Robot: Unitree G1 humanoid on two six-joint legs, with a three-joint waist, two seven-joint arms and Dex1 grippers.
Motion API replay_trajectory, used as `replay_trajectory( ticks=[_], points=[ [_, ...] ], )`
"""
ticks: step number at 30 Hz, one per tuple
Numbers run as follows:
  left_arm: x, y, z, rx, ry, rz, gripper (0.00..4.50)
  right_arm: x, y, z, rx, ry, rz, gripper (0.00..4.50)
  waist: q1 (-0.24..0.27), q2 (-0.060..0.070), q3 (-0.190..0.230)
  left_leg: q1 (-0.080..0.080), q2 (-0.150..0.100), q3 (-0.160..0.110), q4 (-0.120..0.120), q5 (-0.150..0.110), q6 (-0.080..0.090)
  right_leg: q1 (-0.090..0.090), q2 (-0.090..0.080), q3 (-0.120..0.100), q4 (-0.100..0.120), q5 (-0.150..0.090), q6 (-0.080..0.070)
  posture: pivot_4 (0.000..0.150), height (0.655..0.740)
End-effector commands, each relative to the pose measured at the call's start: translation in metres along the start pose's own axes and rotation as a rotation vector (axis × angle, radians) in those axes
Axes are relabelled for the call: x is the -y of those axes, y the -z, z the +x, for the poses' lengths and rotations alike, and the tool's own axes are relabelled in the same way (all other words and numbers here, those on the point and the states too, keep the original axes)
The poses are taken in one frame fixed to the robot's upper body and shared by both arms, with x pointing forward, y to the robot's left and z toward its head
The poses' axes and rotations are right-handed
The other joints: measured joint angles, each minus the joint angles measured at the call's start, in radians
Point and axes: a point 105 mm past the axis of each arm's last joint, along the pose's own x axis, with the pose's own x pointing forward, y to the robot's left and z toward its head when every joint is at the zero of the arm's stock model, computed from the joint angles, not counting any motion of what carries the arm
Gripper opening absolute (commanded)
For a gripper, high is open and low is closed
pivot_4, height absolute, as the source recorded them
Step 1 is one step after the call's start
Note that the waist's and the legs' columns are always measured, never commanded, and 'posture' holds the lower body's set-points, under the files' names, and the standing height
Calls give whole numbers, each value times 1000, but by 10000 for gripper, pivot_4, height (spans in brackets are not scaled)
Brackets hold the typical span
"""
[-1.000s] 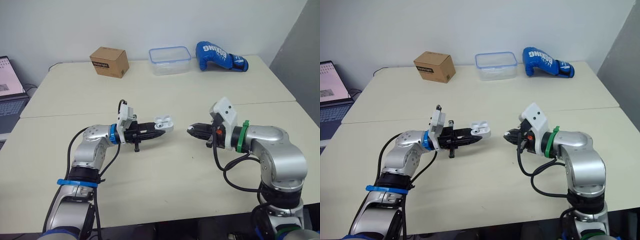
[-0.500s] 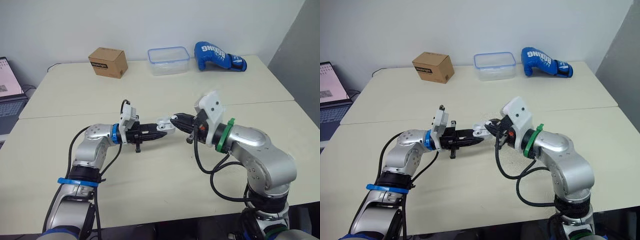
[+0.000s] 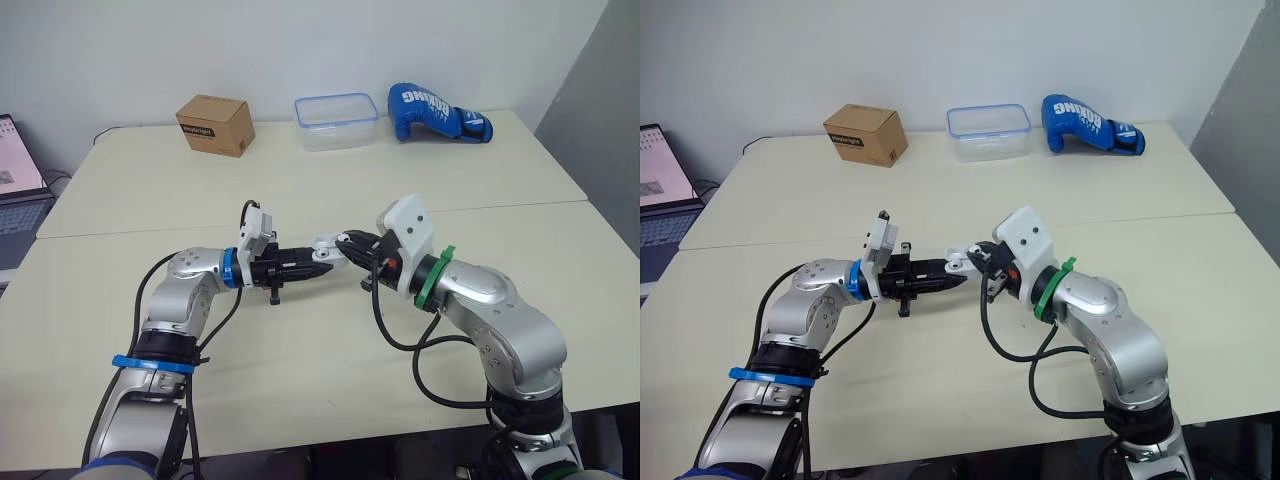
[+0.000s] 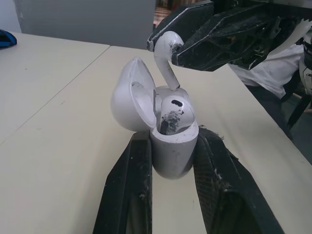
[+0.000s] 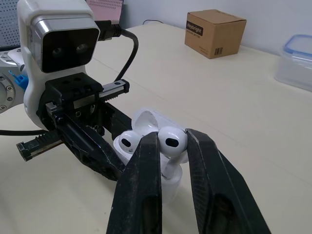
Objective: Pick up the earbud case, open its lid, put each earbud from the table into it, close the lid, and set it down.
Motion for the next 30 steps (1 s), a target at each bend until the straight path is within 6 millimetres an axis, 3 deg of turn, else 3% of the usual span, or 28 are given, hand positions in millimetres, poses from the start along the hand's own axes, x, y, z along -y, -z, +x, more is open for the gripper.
replay_trajectory(
  ticks=[1, 16, 22, 28, 30],
  points=[
    [2, -20, 0, 33, 18, 74, 7890, -1, -3, 0, 16, -2, -6, 3952, 0, 0, 0, 0, 0, 0, 0, 0, 0, 0, 0, 0, 0, 0, 0, 1500, 7307],
    [3, -23, -1, 40, 14, 83, 7890, 2, -3, 0, 6, 12, -74, 3952, 0, 0, 0, 0, 0, 0, 0, 0, 0, 0, 0, 0, 0, 0, 0, 1500, 7307],
    [2, -23, 0, 43, 13, 84, 7890, -1, -6, -1, 15, 2, -106, 23001, -1, 0, 0, 0, 0, 0, 0, 0, 0, 0, 0, 0, 0, 0, 0, 1500, 7307],
    [2, -22, -2, 39, 12, 82, 7890, 0, -9, -3, 33, -7, -102, 44834, -1, 0, 0, 0, 0, 0, 0, 0, 0, 0, 0, 0, 0, 0, 0, 1500, 7307],
    [2, -21, -2, 37, 10, 81, 7890, -1, -14, -5, 59, -35, -82, 44834, -1, 0, 0, 0, 0, 0, 0, 0, 0, 0, 0, 0, 0, 0, 0, 1500, 7307]
  ],
)
